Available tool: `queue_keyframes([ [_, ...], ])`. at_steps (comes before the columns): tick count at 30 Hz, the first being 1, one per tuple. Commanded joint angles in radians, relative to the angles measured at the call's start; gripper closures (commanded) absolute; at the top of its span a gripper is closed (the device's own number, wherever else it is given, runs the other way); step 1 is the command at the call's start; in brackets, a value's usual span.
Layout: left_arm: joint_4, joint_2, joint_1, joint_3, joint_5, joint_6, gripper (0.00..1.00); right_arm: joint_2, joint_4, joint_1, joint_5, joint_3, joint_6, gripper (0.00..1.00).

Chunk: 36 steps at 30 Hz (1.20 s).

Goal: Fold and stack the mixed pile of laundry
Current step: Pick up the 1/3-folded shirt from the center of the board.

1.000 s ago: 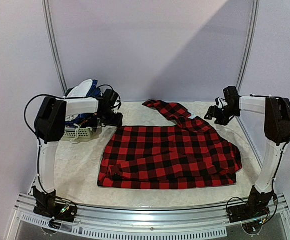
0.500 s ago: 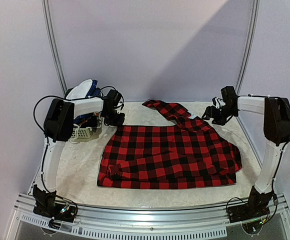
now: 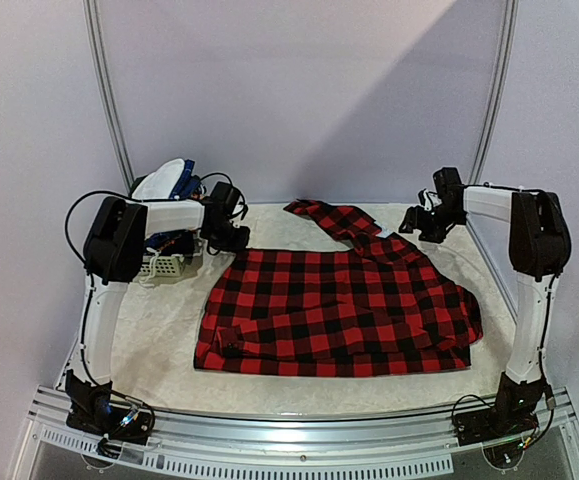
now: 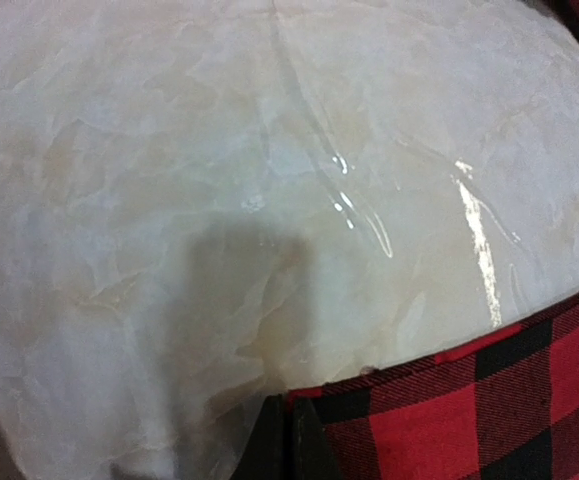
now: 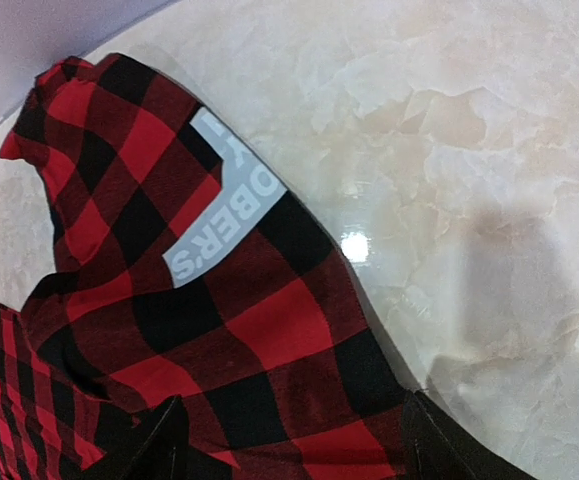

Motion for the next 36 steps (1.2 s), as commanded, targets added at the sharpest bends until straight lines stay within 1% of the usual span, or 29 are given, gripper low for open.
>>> queue_keyframes([
  [1,0.014,0.006,0.017,-0.061,0.056,0.02,1.0,0.072,-0.087,0.005,0.056,0.045,-0.015,0.26],
  [9,0.043,0.008,0.038,-0.081,0.126,0.003,1.0,0.123,-0.149,0.004,0.164,0.092,-0.004,0.27],
  [11,0.05,0.008,0.044,-0.088,0.138,-0.002,1.0,0.132,-0.15,0.004,0.17,0.093,0.001,0.29],
  [15,0.054,0.012,0.051,-0.086,0.156,-0.007,1.0,0.15,-0.149,0.005,0.146,0.092,0.009,0.36],
  [18,0.055,0.013,0.054,-0.087,0.163,-0.01,1.0,0.153,-0.144,0.004,0.141,0.09,0.007,0.44],
  [21,0.056,0.015,0.054,-0.086,0.166,-0.009,1.0,0.151,-0.13,0.004,0.114,0.09,0.004,0.54],
  [22,0.056,0.015,0.054,-0.086,0.167,-0.009,1.0,0.152,-0.125,0.004,0.107,0.09,0.005,0.6],
  [26,0.052,0.017,0.056,-0.082,0.168,-0.011,1.0,0.156,-0.111,0.005,0.099,0.097,0.006,0.77],
  [30,0.053,0.015,0.055,-0.079,0.175,-0.01,1.0,0.151,-0.109,0.004,0.093,0.107,0.004,0.98],
  [31,0.052,0.012,0.055,-0.079,0.174,-0.01,1.0,0.148,-0.108,0.005,0.094,0.107,0.002,1.0],
  [36,0.066,-0.037,0.056,-0.102,0.201,-0.026,1.0,0.107,-0.114,0.004,0.096,0.1,-0.002,1.0],
])
